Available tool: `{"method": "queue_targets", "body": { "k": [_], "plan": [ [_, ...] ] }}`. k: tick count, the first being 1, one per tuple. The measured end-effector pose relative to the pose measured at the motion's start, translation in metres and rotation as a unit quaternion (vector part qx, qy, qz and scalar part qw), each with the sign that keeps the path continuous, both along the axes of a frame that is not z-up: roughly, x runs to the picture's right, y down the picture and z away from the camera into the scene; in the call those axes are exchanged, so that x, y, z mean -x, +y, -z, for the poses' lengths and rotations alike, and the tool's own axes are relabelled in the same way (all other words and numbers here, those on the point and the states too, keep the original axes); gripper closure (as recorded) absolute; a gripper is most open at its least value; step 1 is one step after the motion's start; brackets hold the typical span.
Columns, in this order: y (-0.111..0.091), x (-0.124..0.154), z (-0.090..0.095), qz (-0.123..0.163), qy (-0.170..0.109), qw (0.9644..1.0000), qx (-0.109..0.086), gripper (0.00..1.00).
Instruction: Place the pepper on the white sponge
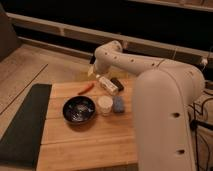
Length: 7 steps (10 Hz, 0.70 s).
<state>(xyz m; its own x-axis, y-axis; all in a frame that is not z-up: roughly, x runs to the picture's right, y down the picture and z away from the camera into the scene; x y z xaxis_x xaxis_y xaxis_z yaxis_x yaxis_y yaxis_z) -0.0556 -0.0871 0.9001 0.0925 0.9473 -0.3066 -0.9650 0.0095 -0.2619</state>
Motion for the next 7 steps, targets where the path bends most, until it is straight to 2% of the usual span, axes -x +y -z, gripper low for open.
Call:
{"method": "queue_targets", "body": {
  "k": [2, 4, 5, 6, 7],
  "plan": [
    [-0.001, 0.029, -0.026, 0.024, -0.016, 0.9995, 0.009, 0.35],
    [0.006, 0.071, -0.046, 0.054, -0.042, 0.9974, 0.024, 0.35],
    [0.016, 0.091, -0.058, 0.068, -0.057, 0.9952, 0.041, 0.35],
    [0.025, 0.1, -0.066, 0.072, -0.066, 0.9937, 0.056, 0.35],
    [0.037, 0.105, -0.077, 0.069, -0.073, 0.9917, 0.08, 0.35]
  ]
}}
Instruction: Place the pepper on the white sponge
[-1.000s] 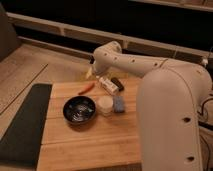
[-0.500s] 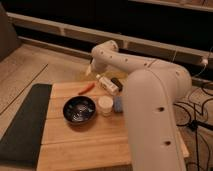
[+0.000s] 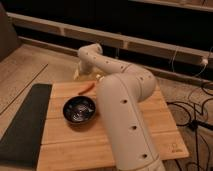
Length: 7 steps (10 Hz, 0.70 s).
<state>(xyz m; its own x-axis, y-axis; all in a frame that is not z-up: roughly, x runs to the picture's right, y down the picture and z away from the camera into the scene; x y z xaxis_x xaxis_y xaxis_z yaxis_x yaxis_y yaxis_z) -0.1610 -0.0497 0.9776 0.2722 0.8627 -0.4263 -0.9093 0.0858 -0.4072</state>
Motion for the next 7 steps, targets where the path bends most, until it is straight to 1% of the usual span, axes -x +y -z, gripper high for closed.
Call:
{"method": "queue_targets", "body": {
  "k": [1, 2, 3, 4, 5, 6, 7],
  "plan": [
    [0.007, -0.004, -0.007, -0.004, 0.005, 0.9998, 0.017, 0.35],
    [0.015, -0.024, -0.017, -0.011, 0.029, 0.9988, 0.039, 0.35],
    [0.017, -0.042, -0.023, -0.015, 0.054, 0.9971, 0.052, 0.35],
    [0.009, -0.061, -0.025, -0.024, 0.08, 0.9952, 0.051, 0.35],
    [0.005, -0.083, -0.027, -0.03, 0.108, 0.9921, 0.056, 0.35],
    [0.002, -0.09, -0.029, -0.034, 0.122, 0.9903, 0.057, 0.35],
    [0.004, -0.091, -0.032, -0.035, 0.133, 0.9884, 0.064, 0.35]
  ]
}}
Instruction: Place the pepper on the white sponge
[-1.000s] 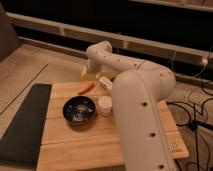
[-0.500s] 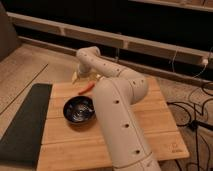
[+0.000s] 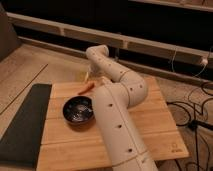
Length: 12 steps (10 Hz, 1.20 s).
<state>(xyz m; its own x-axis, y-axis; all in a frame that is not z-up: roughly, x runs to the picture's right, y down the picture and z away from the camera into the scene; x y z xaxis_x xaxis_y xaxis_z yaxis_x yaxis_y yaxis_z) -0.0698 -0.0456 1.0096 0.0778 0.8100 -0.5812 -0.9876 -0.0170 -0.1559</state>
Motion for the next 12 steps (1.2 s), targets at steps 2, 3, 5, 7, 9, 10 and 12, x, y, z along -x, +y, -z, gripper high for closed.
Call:
{"method": "queue_targets", "body": {
  "k": [2, 3, 5, 7, 9, 10, 12],
  "plan": [
    [0.004, 0.01, -0.005, -0.002, 0.002, 1.0, 0.008, 0.35],
    [0.007, 0.015, -0.008, -0.003, 0.001, 0.9999, 0.013, 0.35],
    [0.013, 0.021, -0.011, -0.004, 0.0, 0.9997, 0.023, 0.35],
    [0.019, 0.025, -0.013, -0.002, -0.006, 0.9993, 0.036, 0.35],
    [0.025, 0.028, -0.014, 0.005, -0.012, 0.9989, 0.046, 0.35],
    [0.03, 0.029, -0.014, 0.017, -0.016, 0.9983, 0.053, 0.39],
    [0.036, 0.034, -0.012, 0.037, -0.025, 0.997, 0.062, 0.58]
  ]
}}
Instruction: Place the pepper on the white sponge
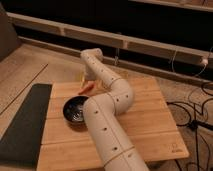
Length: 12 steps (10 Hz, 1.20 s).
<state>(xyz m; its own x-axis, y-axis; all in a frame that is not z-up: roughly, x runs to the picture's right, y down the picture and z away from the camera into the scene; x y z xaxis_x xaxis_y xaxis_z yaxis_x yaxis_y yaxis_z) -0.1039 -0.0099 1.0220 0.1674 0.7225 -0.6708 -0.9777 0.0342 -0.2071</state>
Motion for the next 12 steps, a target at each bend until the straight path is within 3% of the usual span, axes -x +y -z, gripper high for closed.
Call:
{"method": "queue_targets", "body": {
  "k": [2, 4, 7, 10, 12],
  "plan": [
    [0.001, 0.003, 0.001, 0.006, -0.005, 1.0, 0.004, 0.82],
    [-0.008, -0.001, 0.001, -0.001, -0.003, 1.0, -0.006, 1.0],
    [-0.037, -0.011, 0.012, -0.02, 0.0, 0.9993, -0.032, 1.0],
    [-0.072, -0.036, 0.029, -0.051, 0.01, 0.9971, -0.057, 1.0],
    [-0.079, -0.063, 0.038, -0.069, 0.026, 0.9958, -0.054, 1.0]
  ]
}}
